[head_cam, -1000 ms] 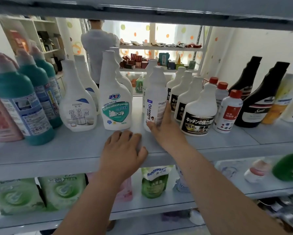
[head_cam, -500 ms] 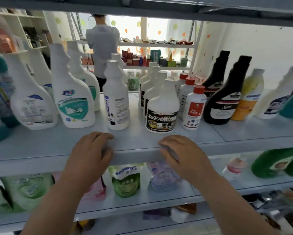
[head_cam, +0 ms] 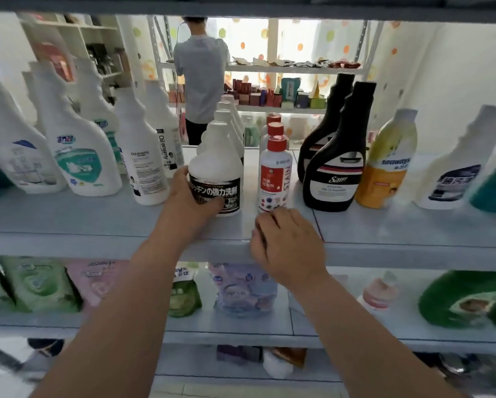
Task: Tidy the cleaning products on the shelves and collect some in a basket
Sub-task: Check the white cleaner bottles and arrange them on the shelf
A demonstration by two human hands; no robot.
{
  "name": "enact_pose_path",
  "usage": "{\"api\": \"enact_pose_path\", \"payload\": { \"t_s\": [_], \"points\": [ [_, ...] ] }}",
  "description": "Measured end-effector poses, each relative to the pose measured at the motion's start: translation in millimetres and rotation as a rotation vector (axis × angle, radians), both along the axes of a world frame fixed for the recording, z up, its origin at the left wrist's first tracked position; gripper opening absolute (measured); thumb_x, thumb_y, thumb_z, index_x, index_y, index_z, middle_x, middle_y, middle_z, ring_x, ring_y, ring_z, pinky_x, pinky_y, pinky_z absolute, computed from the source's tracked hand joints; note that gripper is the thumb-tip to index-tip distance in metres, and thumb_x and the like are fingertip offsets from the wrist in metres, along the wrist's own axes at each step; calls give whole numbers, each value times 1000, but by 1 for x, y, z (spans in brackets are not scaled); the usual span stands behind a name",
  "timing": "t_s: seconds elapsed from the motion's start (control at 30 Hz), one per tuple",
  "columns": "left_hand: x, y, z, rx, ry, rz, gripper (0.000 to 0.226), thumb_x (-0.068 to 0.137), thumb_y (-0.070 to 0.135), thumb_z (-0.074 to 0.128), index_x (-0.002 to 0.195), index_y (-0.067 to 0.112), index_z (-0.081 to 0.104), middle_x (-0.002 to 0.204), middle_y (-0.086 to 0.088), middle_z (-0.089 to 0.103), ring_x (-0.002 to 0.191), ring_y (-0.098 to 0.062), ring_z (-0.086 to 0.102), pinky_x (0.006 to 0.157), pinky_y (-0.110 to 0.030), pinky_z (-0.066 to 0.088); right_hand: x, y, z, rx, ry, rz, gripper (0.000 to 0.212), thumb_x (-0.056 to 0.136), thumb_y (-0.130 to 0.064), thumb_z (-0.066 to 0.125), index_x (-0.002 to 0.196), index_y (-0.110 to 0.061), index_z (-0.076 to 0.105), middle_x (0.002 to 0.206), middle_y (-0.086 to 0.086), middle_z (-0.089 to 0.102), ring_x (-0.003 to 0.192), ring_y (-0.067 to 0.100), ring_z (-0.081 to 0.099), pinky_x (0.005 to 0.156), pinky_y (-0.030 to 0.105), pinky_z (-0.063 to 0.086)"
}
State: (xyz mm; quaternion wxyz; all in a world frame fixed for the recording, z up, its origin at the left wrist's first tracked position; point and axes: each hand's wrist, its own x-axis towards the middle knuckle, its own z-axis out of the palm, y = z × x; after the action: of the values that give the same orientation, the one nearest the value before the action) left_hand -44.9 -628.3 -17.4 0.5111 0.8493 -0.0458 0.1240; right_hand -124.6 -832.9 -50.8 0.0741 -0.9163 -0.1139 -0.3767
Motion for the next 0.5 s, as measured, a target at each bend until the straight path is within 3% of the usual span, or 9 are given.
{"api": "enact_pose_path", "payload": {
  "t_s": [0.07, 0.17, 0.2, 0.23, 0.33, 0.43, 0.5],
  "points": [
    [0, -3, 2, 36, -10, 30, 77, 78, 34, 87, 141, 25, 44, 126, 5, 58, 109, -15, 61, 98, -34, 48, 2, -3, 0, -20, 11, 11, 25, 93, -31, 54, 95, -11, 69, 90, 10, 66, 81, 30, 59, 64, 40, 49],
    [-4, -6, 4, 79, -59, 27, 57, 70, 33, 93, 118, 31, 61, 105, 18, 66, 86, 18, 58, 75, -9, 43, 3, -6, -1, -34, 26, 37, 28, 97, -33, 50, 96, -12, 68, 92, 10, 65, 83, 30, 58, 66, 40, 48],
    [-6, -5, 5, 74, -65, 35, 56, 68, 33, 94, 113, 33, 60, 100, 22, 66, 84, 19, 58, 72, -5, 41, 2, -7, 0, -37, 38, 41, 28, 97, -33, 49, 96, -12, 68, 93, 10, 65, 84, 29, 58, 67, 40, 48],
    [-10, -5, 5, 62, -60, 47, 57, 68, 34, 94, 112, 34, 59, 102, 22, 66, 87, 15, 61, 76, -7, 43, 1, -8, 0, -39, 52, 42, 29, 98, -34, 48, 96, -12, 68, 93, 10, 65, 84, 29, 58, 68, 40, 47],
    [-24, -3, 6, 32, 3, 49, 68, 71, 37, 92, 128, 27, 57, 121, 9, 67, 111, -13, 63, 97, -33, 48, -6, -11, 4, -27, 124, 64, 32, 98, -35, 47, 98, -12, 68, 96, 8, 65, 88, 28, 58, 71, 39, 47],
    [-49, -2, 13, -4, 15, 10, 60, 72, 31, 92, 120, 36, 56, 113, 18, 68, 105, -5, 64, 98, -35, 50, -11, -16, 15, 51, 308, 137, 29, 101, -38, 51, 110, -15, 67, 108, 5, 64, 101, 25, 57, 83, 39, 47],
    [-72, -2, 15, -61, 26, 0, 60, 72, 32, 92, 118, 39, 54, 112, 21, 68, 103, 0, 65, 92, -29, 51, -16, -16, 24, 254, 470, 239, 35, 104, -44, 53, 130, -22, 59, 124, 0, 60, 113, 18, 56, 95, 37, 48]
  ]
}}
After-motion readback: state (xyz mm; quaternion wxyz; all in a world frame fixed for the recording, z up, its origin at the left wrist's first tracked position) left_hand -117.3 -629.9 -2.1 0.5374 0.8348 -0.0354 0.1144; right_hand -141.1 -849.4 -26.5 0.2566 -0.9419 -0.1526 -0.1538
